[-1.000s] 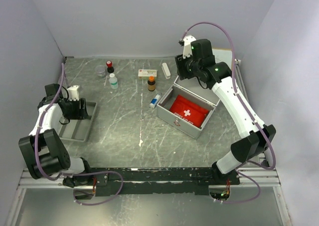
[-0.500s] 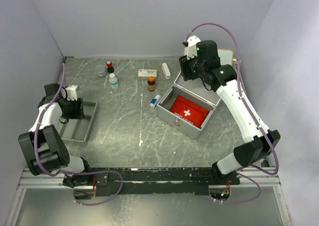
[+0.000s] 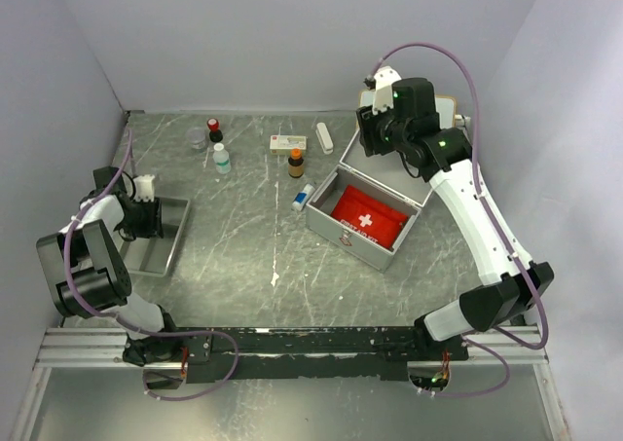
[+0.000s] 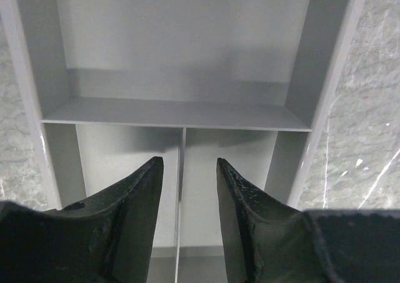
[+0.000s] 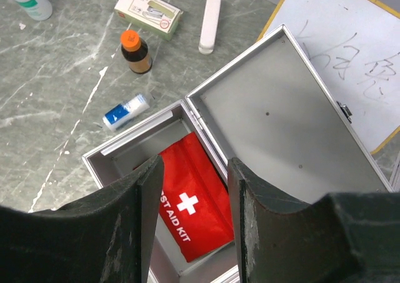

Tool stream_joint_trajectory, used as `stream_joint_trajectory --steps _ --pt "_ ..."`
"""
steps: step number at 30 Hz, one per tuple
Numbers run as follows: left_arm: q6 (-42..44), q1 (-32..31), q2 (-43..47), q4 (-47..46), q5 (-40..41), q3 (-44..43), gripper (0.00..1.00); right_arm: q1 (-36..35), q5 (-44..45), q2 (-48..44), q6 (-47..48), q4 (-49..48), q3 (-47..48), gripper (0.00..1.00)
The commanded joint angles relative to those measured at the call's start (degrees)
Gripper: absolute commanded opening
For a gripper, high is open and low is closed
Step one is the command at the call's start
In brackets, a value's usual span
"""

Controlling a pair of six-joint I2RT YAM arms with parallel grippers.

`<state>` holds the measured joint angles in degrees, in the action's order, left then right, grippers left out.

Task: Organize the medicine kit
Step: Pick up the medicine box compartment at the center of the board, then place the medicine box compartment at the center of the board.

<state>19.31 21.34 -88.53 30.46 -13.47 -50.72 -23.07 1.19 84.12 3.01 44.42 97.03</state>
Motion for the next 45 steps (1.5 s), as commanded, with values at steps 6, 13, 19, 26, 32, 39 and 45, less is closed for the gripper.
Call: stream_joint_trajectory --steps 6,13,19,26,32,39,45 --pt "1.27 0.63 -2.27 -1.79 -1.31 -1.33 0.34 0.66 1.73 -2.33 -0.15 -0.13 0.34 0.42" --pt "1.56 0.62 -2.87 -0.72 -3.45 -1.99 0.07 0.75 1.9 -2.35 -0.36 -0.38 0.63 0.41" --pt "2.57 0.58 -2.61 1.24 -6.0 -3.46 0.07 0.75 1.88 -2.72 -1.01 -0.57 0.37 0.41" --pt "6.18 -0.39 -3.6 8.1 -12.68 -9.28 0.07 0.75 1.12 -2.97 -2.16 -1.24 0.39 0.41" --pt "7.48 -7.27 -0.57 10.58 -12.62 -12.82 0.07 0.75 0.69 -2.56 -2.97 -1.1 1.21 0.41" --pt "9.17 -21.17 3.25 12.03 -10.78 -15.89 0.07 0.75 0.67 -3.46 -4.41 -1.2 0.88 0.4" --pt "16.89 -29.51 3.21 14.02 -7.85 -15.19 0.07 0.75 0.96 -5.03 -5.91 -0.94 0.44 0.4"
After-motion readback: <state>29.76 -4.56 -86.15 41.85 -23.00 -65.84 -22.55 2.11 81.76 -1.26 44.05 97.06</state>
